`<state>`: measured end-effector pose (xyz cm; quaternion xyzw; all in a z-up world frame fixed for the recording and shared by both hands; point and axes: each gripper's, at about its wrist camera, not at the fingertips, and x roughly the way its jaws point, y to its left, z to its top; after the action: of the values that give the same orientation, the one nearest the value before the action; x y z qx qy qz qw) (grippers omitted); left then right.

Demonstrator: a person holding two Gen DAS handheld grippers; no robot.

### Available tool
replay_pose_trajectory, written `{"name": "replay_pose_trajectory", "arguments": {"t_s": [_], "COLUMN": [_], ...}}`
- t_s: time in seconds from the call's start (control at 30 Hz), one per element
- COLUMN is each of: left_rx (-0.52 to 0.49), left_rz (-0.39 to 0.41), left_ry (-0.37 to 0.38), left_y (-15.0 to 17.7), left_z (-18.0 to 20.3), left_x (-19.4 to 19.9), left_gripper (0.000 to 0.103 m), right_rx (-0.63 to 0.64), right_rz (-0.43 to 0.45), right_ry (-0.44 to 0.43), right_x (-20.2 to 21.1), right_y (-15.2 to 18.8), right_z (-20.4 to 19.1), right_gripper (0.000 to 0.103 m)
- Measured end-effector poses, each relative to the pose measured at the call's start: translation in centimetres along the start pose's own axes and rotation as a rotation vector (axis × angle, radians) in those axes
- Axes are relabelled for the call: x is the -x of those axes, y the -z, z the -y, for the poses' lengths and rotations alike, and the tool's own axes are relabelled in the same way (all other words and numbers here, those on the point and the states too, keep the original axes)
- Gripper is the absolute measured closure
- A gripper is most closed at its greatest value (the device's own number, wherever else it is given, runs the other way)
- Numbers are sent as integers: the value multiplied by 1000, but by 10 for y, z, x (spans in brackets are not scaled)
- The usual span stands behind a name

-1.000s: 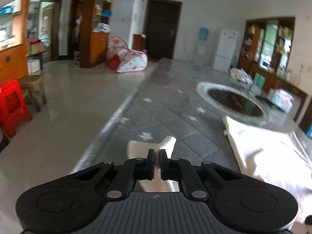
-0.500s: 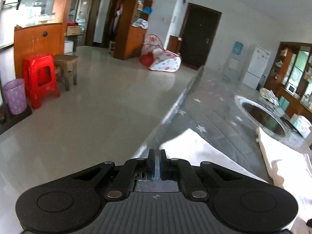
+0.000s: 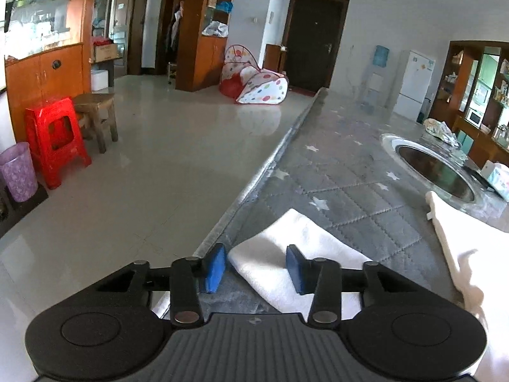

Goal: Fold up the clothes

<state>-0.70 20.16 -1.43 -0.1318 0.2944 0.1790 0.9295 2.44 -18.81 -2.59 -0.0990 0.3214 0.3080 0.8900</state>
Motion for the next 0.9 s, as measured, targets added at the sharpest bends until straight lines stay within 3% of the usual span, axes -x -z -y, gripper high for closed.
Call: {"name": "replay_pose_trajectory", "arguments": {"t_s": [0.07, 0.17, 0.37, 0.63, 0.8, 0.9], "left_rx": [3, 29, 45, 45, 15, -16], "left_rz": [5, 13, 67, 134, 60, 71], "left_ry": [3, 12, 0, -14, -13, -22], "left_y": [1, 2, 3, -1, 6, 6], "left_z": [-2, -9, -15, -27, -25, -20], "left_x": [2, 9, 39, 79, 63, 64], "left_gripper": [87, 96, 98, 98, 95, 91], "right_rx": [0, 2, -10, -30, -39, -58], "right_rz": [0, -1, -3, 64, 18, 23], "right_ry": [0, 1, 9, -3, 9, 4], "right_x": [0, 0, 3, 26, 21, 28], "right_y": [0, 0, -2, -11, -5, -2], "right_z": [0, 0, -1, -3, -2, -1], "right_gripper": [0, 0, 0, 0, 0, 0]}}
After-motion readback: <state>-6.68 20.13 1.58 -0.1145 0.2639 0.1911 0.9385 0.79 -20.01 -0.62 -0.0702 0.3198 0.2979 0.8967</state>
